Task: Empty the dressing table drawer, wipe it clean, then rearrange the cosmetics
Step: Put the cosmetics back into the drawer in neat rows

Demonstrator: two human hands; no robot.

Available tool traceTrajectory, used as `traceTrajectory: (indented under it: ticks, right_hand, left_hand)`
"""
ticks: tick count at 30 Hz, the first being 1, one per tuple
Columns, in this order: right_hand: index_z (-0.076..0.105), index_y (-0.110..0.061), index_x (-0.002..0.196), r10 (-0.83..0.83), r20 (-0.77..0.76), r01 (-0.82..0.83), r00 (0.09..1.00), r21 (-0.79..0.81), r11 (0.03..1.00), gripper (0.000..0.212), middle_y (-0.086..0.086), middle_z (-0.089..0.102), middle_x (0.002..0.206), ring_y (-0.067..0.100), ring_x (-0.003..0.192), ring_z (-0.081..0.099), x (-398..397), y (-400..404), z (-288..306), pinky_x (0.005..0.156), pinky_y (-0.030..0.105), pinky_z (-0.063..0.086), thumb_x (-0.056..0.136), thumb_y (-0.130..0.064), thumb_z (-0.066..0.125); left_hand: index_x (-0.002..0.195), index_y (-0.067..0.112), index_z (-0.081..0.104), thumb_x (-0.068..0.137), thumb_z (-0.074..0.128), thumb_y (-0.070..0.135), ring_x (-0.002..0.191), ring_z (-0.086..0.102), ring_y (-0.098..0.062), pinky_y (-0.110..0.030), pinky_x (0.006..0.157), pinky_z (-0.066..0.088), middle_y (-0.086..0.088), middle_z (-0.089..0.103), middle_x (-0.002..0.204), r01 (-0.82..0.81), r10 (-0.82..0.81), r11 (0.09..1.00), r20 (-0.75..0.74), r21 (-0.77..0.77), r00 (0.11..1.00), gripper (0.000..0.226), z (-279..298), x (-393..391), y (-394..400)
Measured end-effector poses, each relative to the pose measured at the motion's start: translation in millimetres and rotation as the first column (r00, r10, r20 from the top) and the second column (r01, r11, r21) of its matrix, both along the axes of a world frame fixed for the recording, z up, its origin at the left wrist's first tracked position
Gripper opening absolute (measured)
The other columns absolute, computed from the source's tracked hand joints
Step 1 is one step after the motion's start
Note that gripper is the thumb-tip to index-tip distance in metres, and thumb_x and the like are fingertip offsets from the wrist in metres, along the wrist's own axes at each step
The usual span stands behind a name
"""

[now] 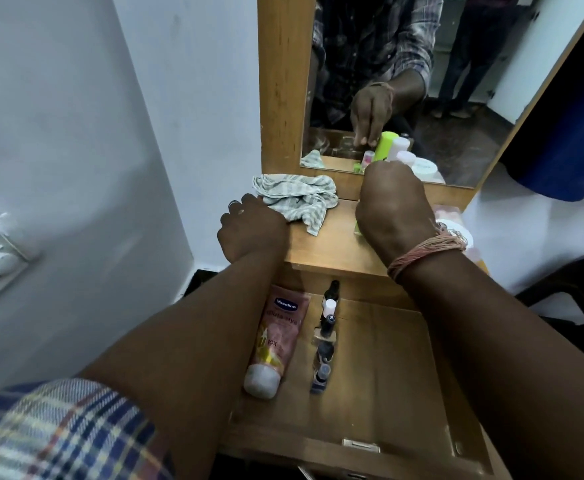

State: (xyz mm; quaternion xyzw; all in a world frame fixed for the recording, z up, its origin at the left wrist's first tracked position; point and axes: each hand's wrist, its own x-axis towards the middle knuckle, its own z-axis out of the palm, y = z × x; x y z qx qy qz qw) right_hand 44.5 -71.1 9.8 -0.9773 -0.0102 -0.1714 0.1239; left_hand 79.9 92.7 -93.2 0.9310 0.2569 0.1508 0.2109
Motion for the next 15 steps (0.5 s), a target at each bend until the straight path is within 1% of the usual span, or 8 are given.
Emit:
traceTrajectory:
  ticks: [3, 5, 7, 8, 9, 11, 13, 15]
  right_hand:
    - [0.065, -0.001, 0.104, 0.041, 0.008, -0.041, 0.999, -0.007, 0.999, 0.019, 0.021, 0.064, 0.108, 0.040, 0.103, 0.061, -6.0, -0.9, -5.9, 0.071, 0.031, 0.035, 0.091, 0.004, 0.052]
    - [0.067, -0.005, 0.101, 0.062, 0.060, -0.062, 0.996, -0.005, 0.998, 0.012, 0.017, 0.067, 0.105, 0.036, 0.100, 0.063, -12.1, -4.2, -7.7, 0.071, 0.028, 0.036, 0.092, -0.003, 0.060]
    - [0.071, -0.009, 0.093, 0.083, 0.137, -0.092, 0.987, 0.064, 0.994, 0.005, 0.012, 0.071, 0.095, 0.031, 0.092, 0.067, -23.0, -10.0, -4.8, 0.075, 0.029, 0.048, 0.090, -0.013, 0.069]
    - [0.072, -0.011, 0.087, 0.096, 0.136, -0.115, 0.986, 0.143, 0.983, 0.006, 0.009, 0.073, 0.087, 0.028, 0.086, 0.069, -32.2, -12.7, -0.3, 0.077, 0.033, 0.054, 0.088, -0.018, 0.073]
    - [0.073, -0.015, 0.081, 0.122, 0.089, -0.141, 0.989, 0.248, 0.958, 0.009, 0.005, 0.073, 0.080, 0.023, 0.079, 0.070, -45.9, -15.4, 3.8, 0.077, 0.038, 0.057, 0.086, -0.021, 0.077]
    - [0.073, -0.017, 0.074, 0.211, -0.084, -0.160, 0.974, 0.408, 0.899, 0.014, -0.001, 0.074, 0.068, 0.014, 0.067, 0.071, -77.7, -19.3, 11.3, 0.074, 0.043, 0.060, 0.084, -0.023, 0.080]
    - [0.074, -0.017, 0.073, 0.299, -0.256, -0.162, 0.919, 0.446, 0.880, 0.014, -0.004, 0.075, 0.065, 0.009, 0.063, 0.072, -108.4, -22.2, 12.9, 0.074, 0.043, 0.061, 0.085, -0.022, 0.079]
    - [0.074, -0.018, 0.076, 0.359, -0.381, -0.173, 0.852, 0.441, 0.880, 0.012, -0.006, 0.075, 0.068, 0.006, 0.064, 0.072, -134.0, -22.9, 10.8, 0.074, 0.041, 0.062, 0.087, -0.021, 0.077]
  left_hand:
    - [0.131, 0.011, 0.052, 0.100, 0.046, 0.027, 0.121, 0.056, -0.035, -0.040, 0.095, 0.045, -0.013, 0.056, 0.132, 0.001, -0.001, 1.000, -0.006, 0.005, 1.000, 0.036, 0.4, 0.7, 0.1]
    - [0.131, 0.012, 0.053, 0.099, 0.048, 0.029, 0.121, 0.057, -0.035, -0.040, 0.094, 0.045, -0.013, 0.057, 0.132, -0.002, 0.002, 1.000, -0.006, 0.005, 1.000, 0.036, 0.8, 0.5, 0.5]
    - [0.131, 0.012, 0.052, 0.098, 0.049, 0.029, 0.122, 0.056, -0.034, -0.040, 0.095, 0.045, -0.012, 0.056, 0.133, -0.003, 0.003, 1.000, -0.006, -0.004, 1.000, 0.037, 1.3, 0.4, -0.5]
    - [0.132, 0.013, 0.052, 0.098, 0.050, 0.029, 0.123, 0.055, -0.034, -0.040, 0.096, 0.045, -0.012, 0.056, 0.134, -0.003, 0.003, 1.000, -0.006, -0.004, 1.000, 0.038, 2.5, 1.3, -0.7]
    - [0.132, 0.013, 0.052, 0.098, 0.049, 0.029, 0.124, 0.055, -0.033, -0.040, 0.097, 0.044, -0.011, 0.056, 0.134, -0.008, 0.008, 1.000, -0.009, -0.007, 1.000, 0.038, 2.3, 1.0, -0.9]
    - [0.132, 0.014, 0.053, 0.098, 0.048, 0.029, 0.124, 0.055, -0.032, -0.040, 0.097, 0.044, -0.010, 0.056, 0.134, -0.022, 0.022, 1.000, -0.007, -0.013, 1.000, 0.037, 2.8, 0.8, -1.1]
    - [0.132, 0.015, 0.053, 0.098, 0.047, 0.030, 0.124, 0.055, -0.032, -0.040, 0.096, 0.044, -0.010, 0.056, 0.134, -0.032, 0.032, 0.999, -0.010, -0.009, 0.999, 0.037, 3.7, -0.2, -2.1]
    - [0.133, 0.015, 0.053, 0.098, 0.048, 0.030, 0.124, 0.055, -0.031, -0.040, 0.095, 0.045, -0.009, 0.056, 0.134, -0.037, 0.037, 0.999, -0.020, -0.001, 0.999, 0.038, 4.1, -0.9, -2.5]
